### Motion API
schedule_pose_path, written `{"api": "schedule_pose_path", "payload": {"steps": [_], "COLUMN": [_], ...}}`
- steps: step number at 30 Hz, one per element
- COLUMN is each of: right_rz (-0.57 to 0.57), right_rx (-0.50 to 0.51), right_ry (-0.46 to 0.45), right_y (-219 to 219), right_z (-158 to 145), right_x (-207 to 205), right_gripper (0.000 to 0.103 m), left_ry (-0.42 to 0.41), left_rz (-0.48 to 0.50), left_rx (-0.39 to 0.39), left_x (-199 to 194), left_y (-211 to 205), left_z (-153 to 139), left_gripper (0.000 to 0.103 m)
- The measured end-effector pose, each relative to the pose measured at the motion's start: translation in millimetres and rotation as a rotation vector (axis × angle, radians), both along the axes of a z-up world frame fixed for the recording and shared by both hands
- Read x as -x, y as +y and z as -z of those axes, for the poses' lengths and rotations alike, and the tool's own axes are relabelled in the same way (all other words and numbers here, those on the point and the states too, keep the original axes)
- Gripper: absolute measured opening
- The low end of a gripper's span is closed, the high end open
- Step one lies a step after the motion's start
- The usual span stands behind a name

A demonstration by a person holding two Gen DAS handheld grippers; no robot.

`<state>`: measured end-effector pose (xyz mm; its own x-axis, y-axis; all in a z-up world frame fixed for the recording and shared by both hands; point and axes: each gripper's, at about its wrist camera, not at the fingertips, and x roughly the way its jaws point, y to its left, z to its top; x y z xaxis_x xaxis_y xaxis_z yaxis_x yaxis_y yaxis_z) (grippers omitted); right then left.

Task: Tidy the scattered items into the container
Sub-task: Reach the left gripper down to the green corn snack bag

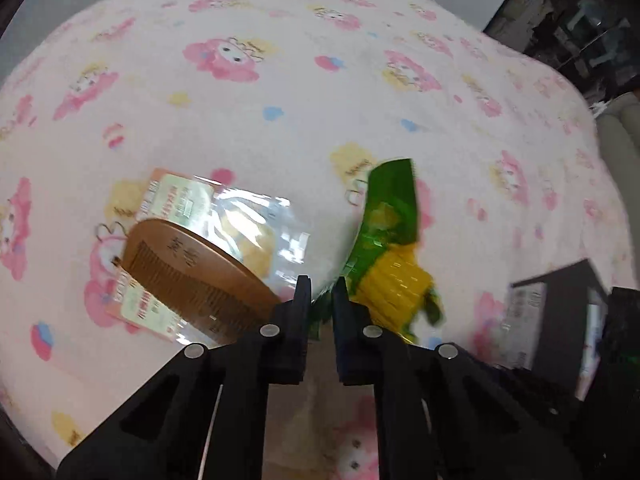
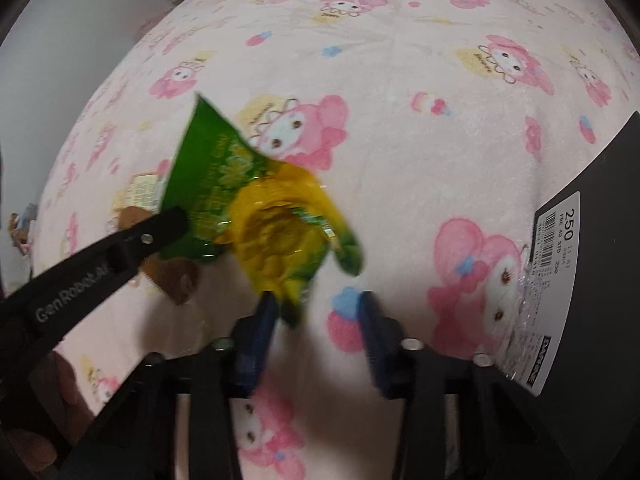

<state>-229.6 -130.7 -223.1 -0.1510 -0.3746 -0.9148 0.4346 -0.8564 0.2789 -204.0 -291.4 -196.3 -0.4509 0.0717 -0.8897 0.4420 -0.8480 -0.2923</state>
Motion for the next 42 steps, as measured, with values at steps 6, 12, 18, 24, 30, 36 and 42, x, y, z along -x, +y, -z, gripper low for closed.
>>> {"api": "schedule_pose_path", "payload": {"steps": [6, 12, 18, 24, 30, 36, 42], "right_rz": [-0.020, 0.032, 0.026, -0.021, -0.030, 0.010, 0.075], "right_rx": [0.020, -0.028, -0.009, -0.009, -0.038, -0.074, -0.093], "right_ry": [0.136, 0.069, 0.020, 0.055, 0.096, 0.106, -0.024], "right_y": [4, 17, 18, 23, 18, 11, 8], "right_z": [-46, -30, -23, -38, -39, -25, 9], "right_x": [-15, 2, -3, -21, -25, -10, 16], "right_gripper": [0.035, 0.044, 0.062, 0.062, 0.063, 0.063, 0.064], "left_ry": [0.076, -0.054, -0.099, -0.067, -0.028, -0.024, -0.039], "left_rz": [-0.010, -0.068, -0.047, -0.027, -0.092, -0.086, -0.057], "left_rx": [-0.012, 0.114, -0.062, -0.040, 0.021, -0.044, -0.055], "left_x": [-17, -4, 1, -25, -66, -49, -24], "left_y": [3, -5, -13, 1, -2, -6, -1], "left_z": [-29, 3, 31, -3, -26, -7, 11], "left_gripper": [0.009, 0.052, 0.007, 0.000, 0.001, 0.010, 0.025]}}
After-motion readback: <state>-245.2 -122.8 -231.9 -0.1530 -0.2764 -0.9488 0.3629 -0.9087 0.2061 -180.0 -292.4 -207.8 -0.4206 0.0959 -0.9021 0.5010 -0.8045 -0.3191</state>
